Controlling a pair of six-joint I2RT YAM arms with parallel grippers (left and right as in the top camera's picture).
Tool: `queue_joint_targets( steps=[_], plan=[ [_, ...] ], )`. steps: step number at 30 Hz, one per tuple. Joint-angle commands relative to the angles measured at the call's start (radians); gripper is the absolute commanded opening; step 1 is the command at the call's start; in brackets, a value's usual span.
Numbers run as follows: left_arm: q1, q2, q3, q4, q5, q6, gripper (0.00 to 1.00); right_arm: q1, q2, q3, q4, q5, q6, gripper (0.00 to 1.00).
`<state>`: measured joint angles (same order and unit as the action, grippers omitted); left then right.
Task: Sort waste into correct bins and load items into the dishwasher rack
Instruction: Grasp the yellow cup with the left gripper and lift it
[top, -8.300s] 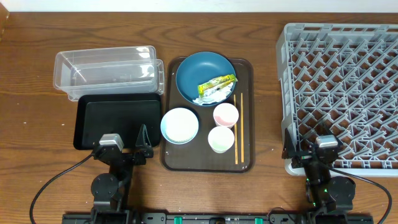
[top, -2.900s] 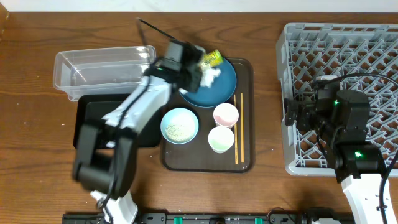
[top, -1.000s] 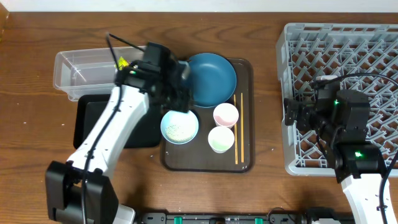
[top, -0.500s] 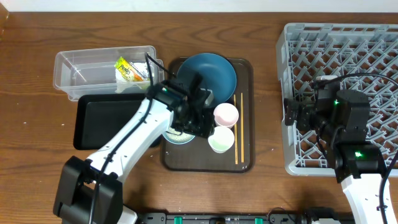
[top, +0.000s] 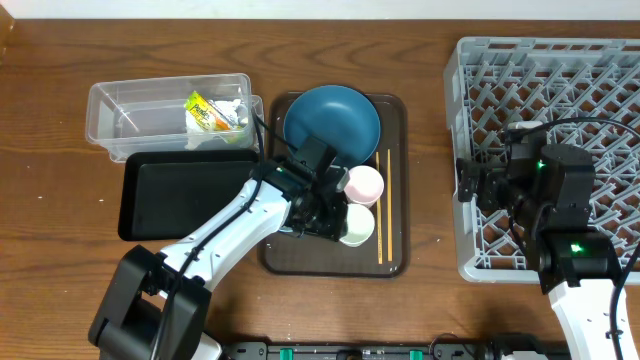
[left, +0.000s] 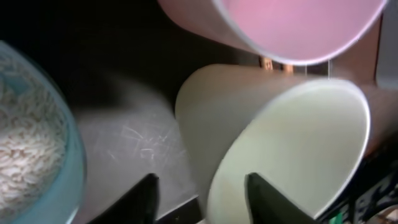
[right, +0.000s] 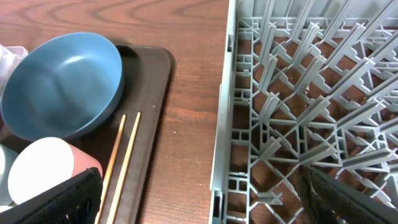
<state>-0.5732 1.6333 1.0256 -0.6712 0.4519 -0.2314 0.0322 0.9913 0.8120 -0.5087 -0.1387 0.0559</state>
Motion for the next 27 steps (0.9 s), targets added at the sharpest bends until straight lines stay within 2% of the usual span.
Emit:
queue_joint_targets(
  steps=[1, 2, 4, 6, 12, 18, 23, 27],
  plan=[
    [-0.002, 0.011, -0.005, 0.003, 0.008, -0.011, 0.32, 0.008, -0.003, 0.024, -0.005, -0.005, -0.003, 0.99],
    [-0.002, 0.011, -0.005, 0.003, 0.008, -0.011, 0.25, 0.008, -0.003, 0.024, -0.006, -0.005, -0.004, 0.99],
    [-0.002, 0.011, -0.005, 0.003, 0.008, -0.013, 0.19, 0.008, -0.003, 0.024, -0.008, -0.005, -0.004, 0.99],
    [-0.002, 0.011, -0.005, 0.000, 0.008, -0.037, 0.06, 0.008, -0.003, 0.024, -0.008, -0.005, -0.004, 0.99],
    [0.015, -0.020, 0.002, -0.070, 0.012, -0.059, 0.06, 0.008, -0.003, 0.024, -0.008, -0.005, -0.004, 0.99],
    [0.108, -0.184, 0.034, -0.129, 0.056, -0.058, 0.06, 0.008, -0.002, 0.024, -0.008, -0.005, -0.004, 0.99],
    [0.249, -0.331, 0.039, -0.013, 0.198, -0.059, 0.06, 0.008, 0.011, 0.024, -0.003, -0.094, -0.005, 0.99],
    [0.344, -0.338, 0.038, 0.137, 0.338, -0.087, 0.06, 0.008, 0.060, 0.024, 0.042, -0.254, -0.010, 0.99]
  ],
)
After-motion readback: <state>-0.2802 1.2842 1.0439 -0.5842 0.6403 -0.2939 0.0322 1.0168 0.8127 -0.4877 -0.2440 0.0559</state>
